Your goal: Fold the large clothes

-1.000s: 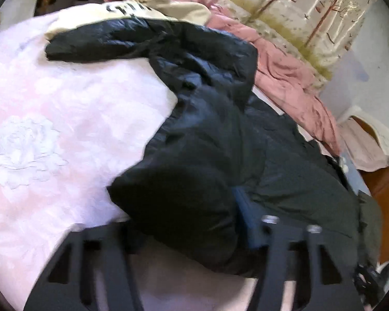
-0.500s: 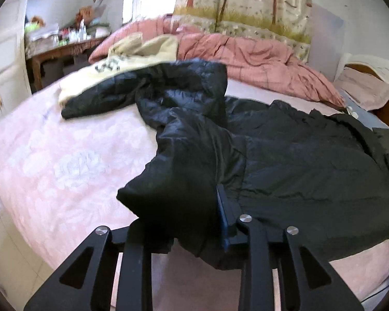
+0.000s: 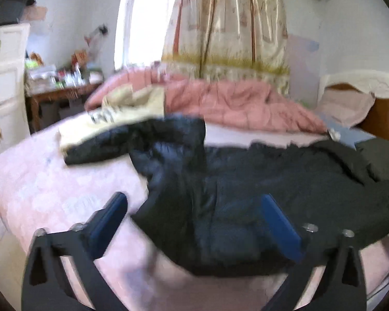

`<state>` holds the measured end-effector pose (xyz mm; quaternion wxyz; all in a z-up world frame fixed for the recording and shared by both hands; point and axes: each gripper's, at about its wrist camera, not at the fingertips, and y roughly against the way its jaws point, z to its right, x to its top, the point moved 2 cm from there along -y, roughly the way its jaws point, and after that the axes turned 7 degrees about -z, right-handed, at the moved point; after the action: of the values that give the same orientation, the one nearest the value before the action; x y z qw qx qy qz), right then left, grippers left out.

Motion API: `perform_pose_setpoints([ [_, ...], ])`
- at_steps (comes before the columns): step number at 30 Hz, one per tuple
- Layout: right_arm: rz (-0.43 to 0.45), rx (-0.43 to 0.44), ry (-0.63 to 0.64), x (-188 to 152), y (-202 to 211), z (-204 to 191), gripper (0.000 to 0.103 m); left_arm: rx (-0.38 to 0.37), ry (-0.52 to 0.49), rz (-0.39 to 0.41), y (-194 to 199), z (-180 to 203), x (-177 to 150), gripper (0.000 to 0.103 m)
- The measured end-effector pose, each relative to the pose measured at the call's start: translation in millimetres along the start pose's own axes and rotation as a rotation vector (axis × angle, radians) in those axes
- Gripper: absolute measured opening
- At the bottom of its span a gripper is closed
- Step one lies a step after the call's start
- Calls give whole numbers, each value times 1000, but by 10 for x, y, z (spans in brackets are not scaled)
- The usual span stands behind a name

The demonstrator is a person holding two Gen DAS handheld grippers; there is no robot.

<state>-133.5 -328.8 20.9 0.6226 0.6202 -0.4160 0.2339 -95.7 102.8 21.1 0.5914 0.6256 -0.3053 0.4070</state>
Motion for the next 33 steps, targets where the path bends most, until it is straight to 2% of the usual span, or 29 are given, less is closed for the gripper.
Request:
perform_pose_setpoints([
  [1,-10,-18,-1,-1,-22,-7,93,23,-4,26,39,1,3,103],
  [3,-28,-35,-11,2,-69,-6,103,43,0,10,12,-32,-16,103],
  [5,-15,-24,-24,10,-49,16,103,17,16,-13,-39,-61,-51,103],
  [8,10,-39,-25,14,-5,32,103,7,28,6,-24,-85,-47,103],
  [13,-43,-74,-17,16,-102,40,103,22,14,-43,-128,-64,-131,103],
  [16,-9,-50,-1,16,-36,14,103,11,-22,-13,-71,9,-148,103],
  [19,44,53,75,-22,70,-140,103,-1,-14,30,62,48,-123,103],
  [22,79,88,164,-71,156,-348,103,-69,11,45,168,75,-69,103],
  [24,87,172,204,-106,212,-451,103,-96,12,53,220,112,6,103],
  [27,30,202,232,-95,151,-560,103,-128,51,73,302,125,247,103],
  [29,-18,152,303,-55,88,-659,103,-217,159,-3,196,104,469,103],
  [31,-13,116,319,34,88,-693,103,-305,222,-64,35,115,599,100],
  [33,-51,141,287,201,50,-674,103,-312,236,-81,-137,189,720,99],
])
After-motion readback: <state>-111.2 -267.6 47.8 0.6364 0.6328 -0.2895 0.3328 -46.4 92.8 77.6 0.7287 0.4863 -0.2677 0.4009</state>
